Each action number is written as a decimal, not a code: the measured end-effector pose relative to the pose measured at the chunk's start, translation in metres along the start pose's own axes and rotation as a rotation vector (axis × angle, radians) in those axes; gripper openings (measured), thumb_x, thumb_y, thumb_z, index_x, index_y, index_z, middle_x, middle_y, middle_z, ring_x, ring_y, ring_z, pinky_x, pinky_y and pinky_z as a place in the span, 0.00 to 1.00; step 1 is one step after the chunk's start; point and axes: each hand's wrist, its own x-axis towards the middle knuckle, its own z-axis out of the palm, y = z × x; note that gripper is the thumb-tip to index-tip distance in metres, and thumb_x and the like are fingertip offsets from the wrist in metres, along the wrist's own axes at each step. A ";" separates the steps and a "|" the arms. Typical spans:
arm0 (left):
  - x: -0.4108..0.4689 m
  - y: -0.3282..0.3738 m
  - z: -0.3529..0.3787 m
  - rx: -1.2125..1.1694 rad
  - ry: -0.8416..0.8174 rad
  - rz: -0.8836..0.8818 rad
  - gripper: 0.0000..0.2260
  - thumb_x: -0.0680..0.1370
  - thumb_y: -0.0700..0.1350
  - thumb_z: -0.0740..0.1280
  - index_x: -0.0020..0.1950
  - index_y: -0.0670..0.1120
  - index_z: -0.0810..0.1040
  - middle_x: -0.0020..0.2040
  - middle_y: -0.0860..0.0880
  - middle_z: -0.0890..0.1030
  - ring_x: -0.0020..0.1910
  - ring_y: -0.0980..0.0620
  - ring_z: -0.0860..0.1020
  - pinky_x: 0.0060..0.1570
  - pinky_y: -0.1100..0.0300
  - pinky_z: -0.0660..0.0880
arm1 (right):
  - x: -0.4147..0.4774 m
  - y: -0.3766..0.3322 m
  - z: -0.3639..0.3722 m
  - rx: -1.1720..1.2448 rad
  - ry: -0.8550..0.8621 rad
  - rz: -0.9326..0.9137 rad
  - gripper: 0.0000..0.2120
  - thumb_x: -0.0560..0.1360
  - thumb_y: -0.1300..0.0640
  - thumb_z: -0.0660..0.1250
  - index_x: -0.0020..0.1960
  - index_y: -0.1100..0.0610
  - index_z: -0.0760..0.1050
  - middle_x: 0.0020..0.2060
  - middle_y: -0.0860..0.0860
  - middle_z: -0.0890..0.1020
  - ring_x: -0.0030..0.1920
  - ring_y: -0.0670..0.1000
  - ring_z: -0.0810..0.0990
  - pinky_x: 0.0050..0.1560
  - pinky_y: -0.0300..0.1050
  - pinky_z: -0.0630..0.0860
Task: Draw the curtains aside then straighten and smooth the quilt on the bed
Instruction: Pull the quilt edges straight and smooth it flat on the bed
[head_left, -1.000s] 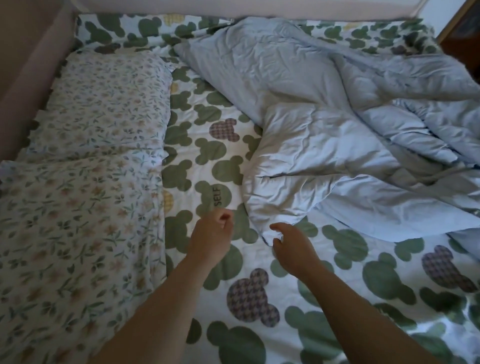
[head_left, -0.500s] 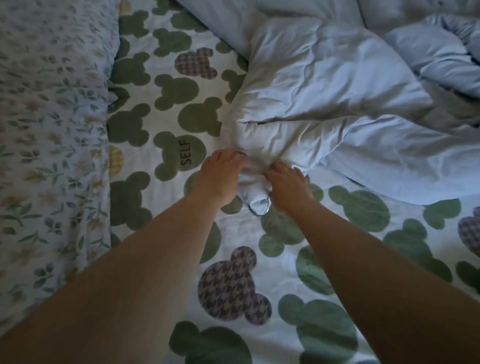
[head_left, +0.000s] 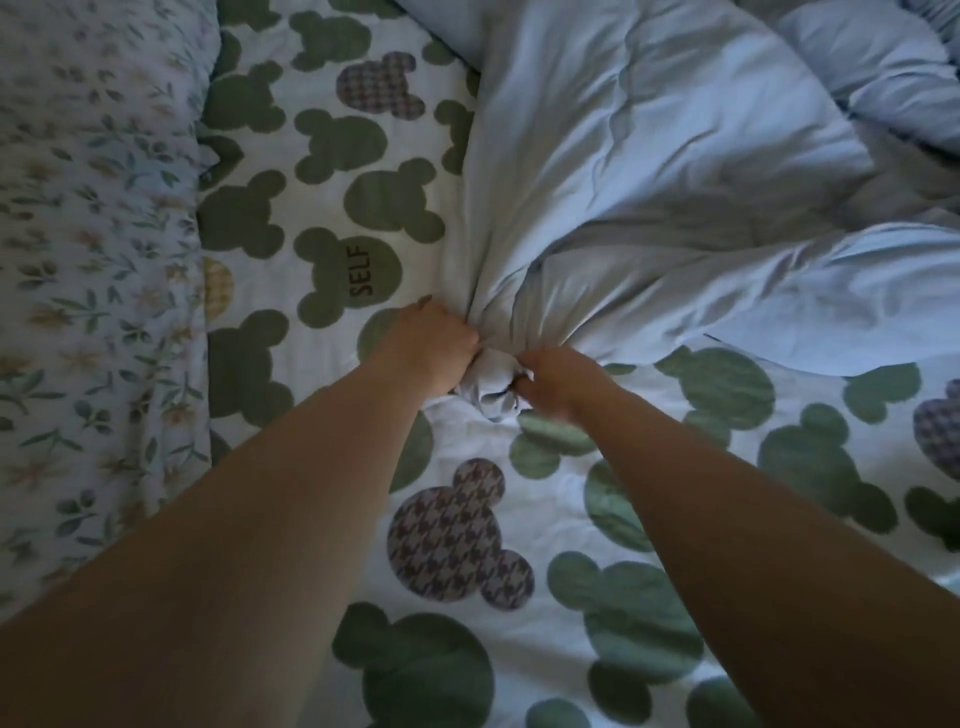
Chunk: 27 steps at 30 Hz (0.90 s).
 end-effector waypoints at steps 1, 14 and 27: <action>-0.006 0.002 0.003 0.004 -0.036 -0.005 0.14 0.82 0.48 0.54 0.57 0.48 0.78 0.57 0.47 0.78 0.60 0.44 0.72 0.56 0.51 0.69 | -0.005 -0.005 0.003 0.011 -0.024 0.004 0.13 0.78 0.54 0.58 0.57 0.57 0.75 0.58 0.57 0.78 0.58 0.59 0.76 0.49 0.46 0.69; -0.138 0.023 0.056 -0.246 -0.277 -0.151 0.10 0.80 0.48 0.56 0.52 0.46 0.76 0.53 0.47 0.75 0.58 0.45 0.72 0.54 0.50 0.72 | -0.105 -0.059 0.063 0.048 -0.296 -0.007 0.12 0.77 0.57 0.55 0.52 0.57 0.76 0.54 0.56 0.80 0.53 0.58 0.78 0.47 0.47 0.71; -0.256 0.064 0.082 -0.289 -0.275 -0.091 0.13 0.83 0.51 0.53 0.50 0.49 0.75 0.52 0.48 0.78 0.55 0.48 0.71 0.54 0.54 0.69 | -0.195 -0.086 0.090 -0.051 -0.571 -0.106 0.16 0.77 0.55 0.58 0.60 0.59 0.77 0.58 0.57 0.79 0.56 0.56 0.77 0.56 0.50 0.73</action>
